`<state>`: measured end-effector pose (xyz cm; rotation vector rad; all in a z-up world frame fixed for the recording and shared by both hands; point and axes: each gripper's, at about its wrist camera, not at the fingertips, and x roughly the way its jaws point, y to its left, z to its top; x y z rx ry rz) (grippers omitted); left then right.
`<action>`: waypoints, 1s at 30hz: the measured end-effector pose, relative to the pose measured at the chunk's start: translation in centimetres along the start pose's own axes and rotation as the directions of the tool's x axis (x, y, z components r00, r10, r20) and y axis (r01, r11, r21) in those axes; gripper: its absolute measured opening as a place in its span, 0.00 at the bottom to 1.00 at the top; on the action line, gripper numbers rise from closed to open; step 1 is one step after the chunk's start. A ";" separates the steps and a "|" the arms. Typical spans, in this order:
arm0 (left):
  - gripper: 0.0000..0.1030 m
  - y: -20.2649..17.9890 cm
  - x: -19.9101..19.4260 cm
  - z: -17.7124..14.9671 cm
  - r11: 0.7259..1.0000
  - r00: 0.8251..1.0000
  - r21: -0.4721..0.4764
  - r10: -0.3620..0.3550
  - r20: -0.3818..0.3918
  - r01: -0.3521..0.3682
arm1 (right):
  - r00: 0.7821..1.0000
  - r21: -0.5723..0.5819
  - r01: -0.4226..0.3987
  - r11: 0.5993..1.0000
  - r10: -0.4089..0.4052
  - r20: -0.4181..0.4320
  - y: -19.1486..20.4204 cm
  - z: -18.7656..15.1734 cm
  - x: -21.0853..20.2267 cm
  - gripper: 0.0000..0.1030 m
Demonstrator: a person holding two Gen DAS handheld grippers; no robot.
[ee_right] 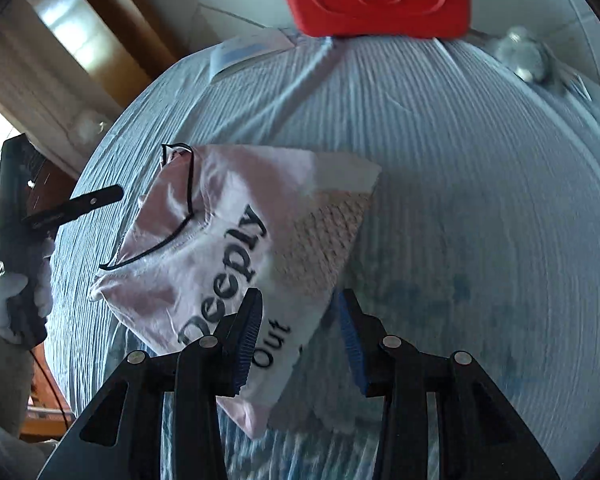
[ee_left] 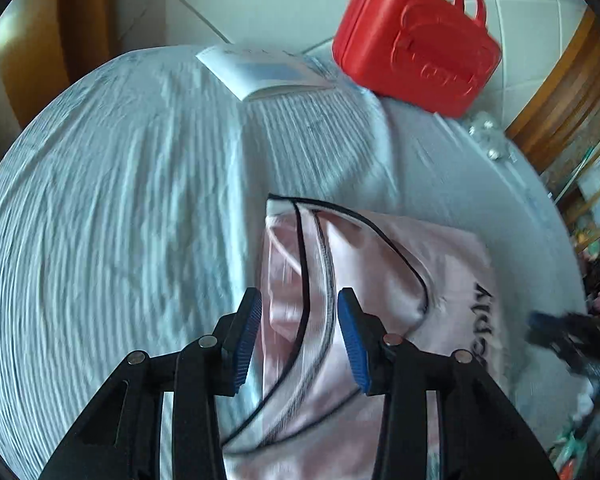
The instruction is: Fold clothes
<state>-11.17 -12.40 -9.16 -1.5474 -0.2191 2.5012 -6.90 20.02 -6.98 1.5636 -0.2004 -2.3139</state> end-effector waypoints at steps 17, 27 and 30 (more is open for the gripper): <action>0.09 4.4 4.2 0.9 0.995 0.996 -0.068 0.062 -0.070 -0.067 | 0.993 0.094 -0.067 0.993 0.076 -0.090 1.9 -5.5 4.0 0.18; 0.50 1.2 1.5 -1.8 0.996 0.999 0.089 -0.013 -0.041 0.016 | 0.998 0.118 -0.059 0.991 0.062 -0.018 1.2 -4.7 1.7 0.19; 0.50 0.7 3.0 -2.3 0.994 0.997 0.108 -0.012 -0.072 0.019 | 0.999 0.123 -0.039 0.992 0.040 -0.007 0.8 -4.6 1.5 0.19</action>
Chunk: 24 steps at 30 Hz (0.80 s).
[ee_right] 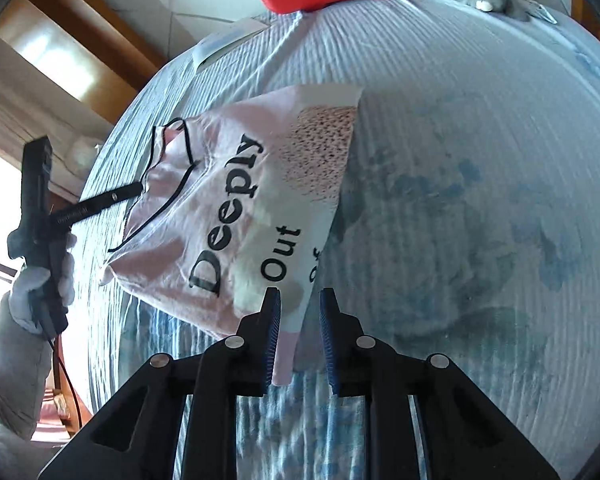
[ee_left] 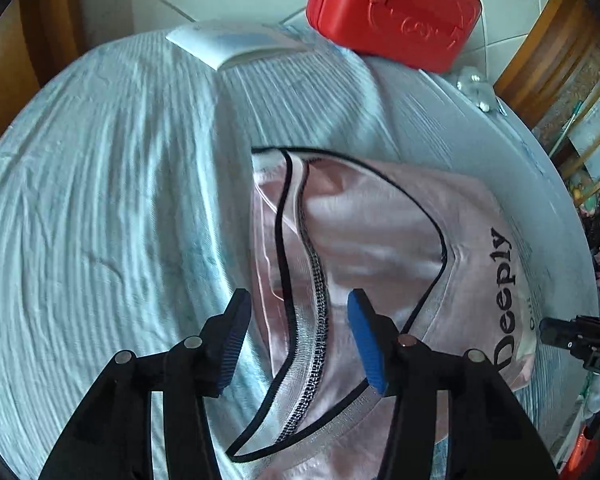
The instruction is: Fold clothes
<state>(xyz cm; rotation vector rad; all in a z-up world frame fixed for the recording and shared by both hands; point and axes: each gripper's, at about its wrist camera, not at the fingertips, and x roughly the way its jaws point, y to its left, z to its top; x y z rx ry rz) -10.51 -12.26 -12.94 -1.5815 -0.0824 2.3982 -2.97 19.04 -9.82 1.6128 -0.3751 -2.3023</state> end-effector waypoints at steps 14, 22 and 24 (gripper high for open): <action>0.49 -1.5 0.1 -0.3 0.993 1.000 0.115 -0.001 -0.021 0.003 | 0.999 0.040 0.003 0.999 -0.004 0.034 -1.2 1.5 0.4 0.31; 0.49 -0.8 -0.3 0.5 0.995 0.999 0.089 -0.046 -0.025 0.048 | 1.000 0.037 0.006 0.999 -0.008 0.030 -1.3 1.7 0.9 0.41; 0.49 -0.9 -0.5 0.5 0.995 0.999 0.099 -0.026 -0.025 0.028 | 0.999 0.036 0.010 0.999 -0.011 0.034 -1.4 2.2 1.0 0.41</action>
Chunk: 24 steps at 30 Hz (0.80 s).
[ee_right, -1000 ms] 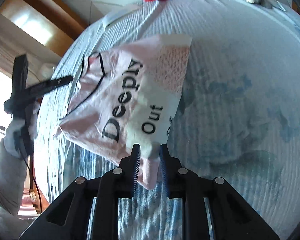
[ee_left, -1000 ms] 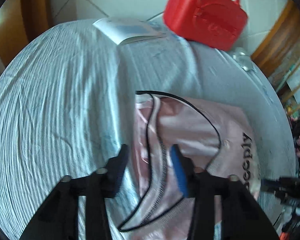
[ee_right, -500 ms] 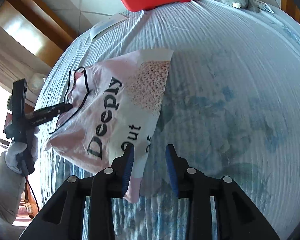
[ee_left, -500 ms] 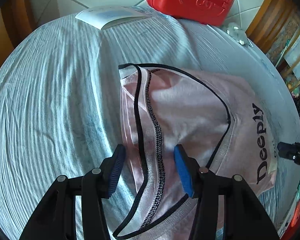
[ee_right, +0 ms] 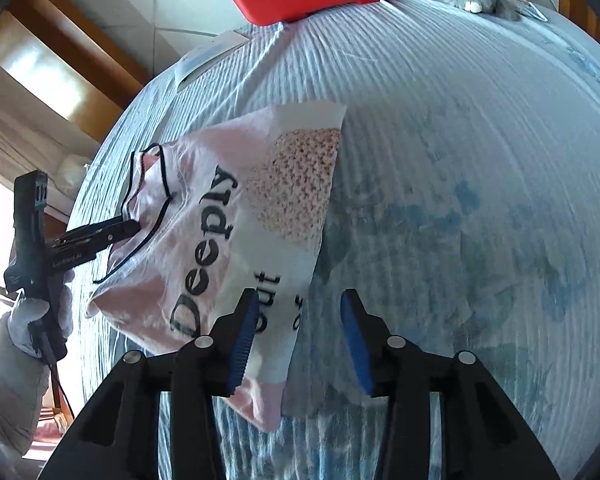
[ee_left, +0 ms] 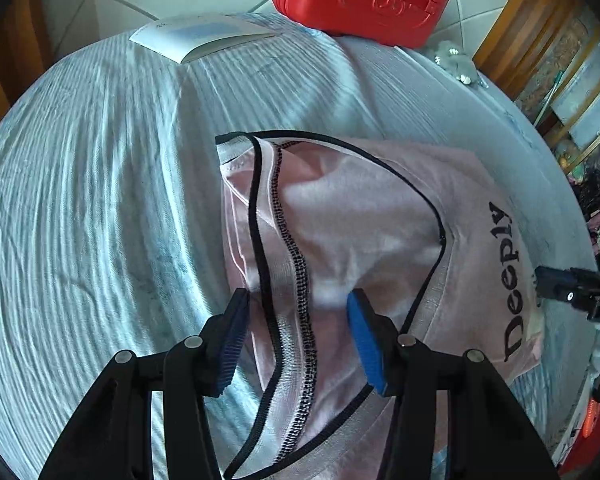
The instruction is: Fold clothes
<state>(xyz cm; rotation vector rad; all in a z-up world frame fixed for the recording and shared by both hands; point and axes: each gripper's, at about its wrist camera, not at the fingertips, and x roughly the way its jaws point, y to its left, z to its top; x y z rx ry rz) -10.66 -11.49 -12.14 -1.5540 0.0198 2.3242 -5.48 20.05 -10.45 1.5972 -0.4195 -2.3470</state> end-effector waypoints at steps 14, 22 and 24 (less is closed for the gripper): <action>0.49 -0.5 1.7 -0.2 1.000 1.000 -0.008 -0.014 0.005 0.014 | 0.999 -0.017 -0.009 1.000 0.010 0.035 0.5 4.6 3.2 0.42; 0.49 -0.5 1.9 0.0 1.000 1.000 0.000 -0.017 0.001 0.017 | 0.990 0.037 -0.140 0.990 0.138 0.032 0.4 3.7 3.7 0.47; 0.48 -0.4 1.9 0.1 1.000 1.000 -0.002 -0.027 -0.001 0.027 | 0.984 0.046 -0.180 0.983 0.180 0.012 0.5 3.0 3.6 0.47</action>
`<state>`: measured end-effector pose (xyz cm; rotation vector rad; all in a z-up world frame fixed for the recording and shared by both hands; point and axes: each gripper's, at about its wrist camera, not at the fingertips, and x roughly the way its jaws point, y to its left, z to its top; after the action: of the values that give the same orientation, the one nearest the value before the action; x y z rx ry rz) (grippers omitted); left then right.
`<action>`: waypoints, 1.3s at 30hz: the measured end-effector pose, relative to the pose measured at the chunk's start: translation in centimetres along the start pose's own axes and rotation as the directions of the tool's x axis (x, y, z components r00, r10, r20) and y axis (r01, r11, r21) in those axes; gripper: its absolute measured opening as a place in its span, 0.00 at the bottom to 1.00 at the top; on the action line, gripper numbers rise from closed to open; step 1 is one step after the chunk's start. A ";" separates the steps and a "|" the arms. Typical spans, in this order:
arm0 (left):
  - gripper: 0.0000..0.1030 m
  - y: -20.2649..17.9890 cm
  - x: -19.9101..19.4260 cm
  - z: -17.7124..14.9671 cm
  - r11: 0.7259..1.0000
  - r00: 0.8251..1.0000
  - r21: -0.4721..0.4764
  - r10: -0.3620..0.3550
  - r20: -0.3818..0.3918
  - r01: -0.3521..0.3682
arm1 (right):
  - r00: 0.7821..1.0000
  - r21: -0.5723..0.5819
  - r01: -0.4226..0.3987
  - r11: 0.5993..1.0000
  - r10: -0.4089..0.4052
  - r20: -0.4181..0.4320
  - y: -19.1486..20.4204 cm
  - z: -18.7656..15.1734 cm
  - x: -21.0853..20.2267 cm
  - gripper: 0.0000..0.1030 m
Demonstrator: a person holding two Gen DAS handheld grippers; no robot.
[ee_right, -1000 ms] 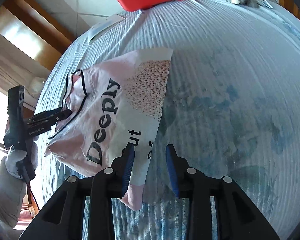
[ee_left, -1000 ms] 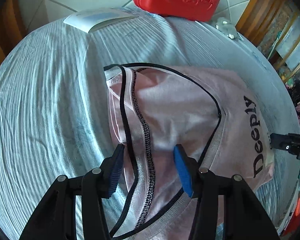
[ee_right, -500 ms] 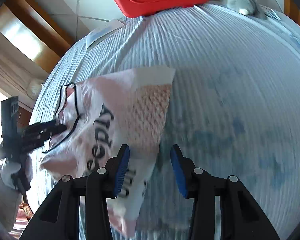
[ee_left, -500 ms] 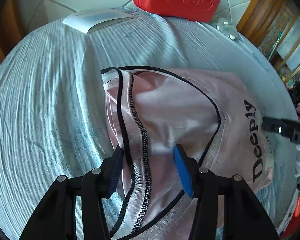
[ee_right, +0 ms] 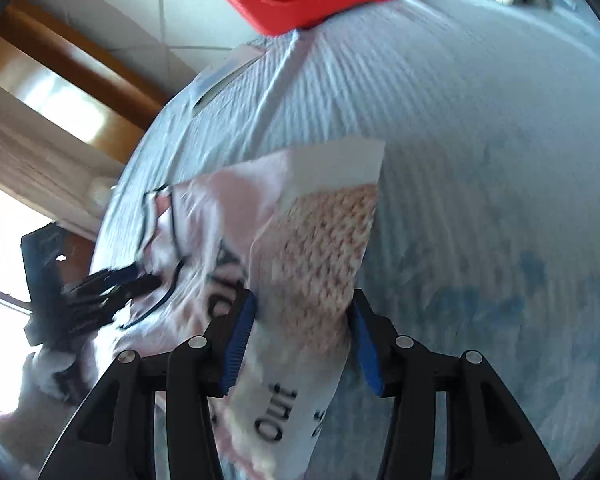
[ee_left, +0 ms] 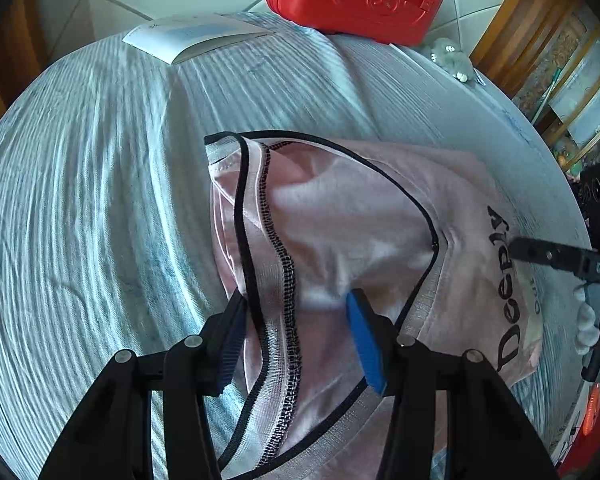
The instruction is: Fold clothes
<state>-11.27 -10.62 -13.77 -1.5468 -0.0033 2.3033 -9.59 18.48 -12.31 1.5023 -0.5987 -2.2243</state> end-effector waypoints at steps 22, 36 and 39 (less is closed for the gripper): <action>0.12 1.1 0.3 1.0 0.998 0.999 -0.030 -0.050 -0.001 0.049 | 0.993 -0.158 0.114 0.981 -0.115 0.001 3.3 -1.3 1.6 0.15; 0.09 -0.7 -2.3 0.5 0.999 0.995 -0.046 -0.012 0.101 0.017 | 0.969 -0.275 0.236 0.932 -0.207 0.133 7.4 -1.9 -2.8 0.05; 0.19 -0.8 -1.4 0.6 0.998 0.993 -0.039 0.058 0.100 -0.054 | 0.967 -0.250 0.251 0.935 -0.229 0.112 6.7 -2.2 -2.7 0.04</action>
<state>-11.12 -10.16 -12.12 -1.4638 -0.0279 2.4353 -6.10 14.06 -7.31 1.4161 -0.1364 -2.4437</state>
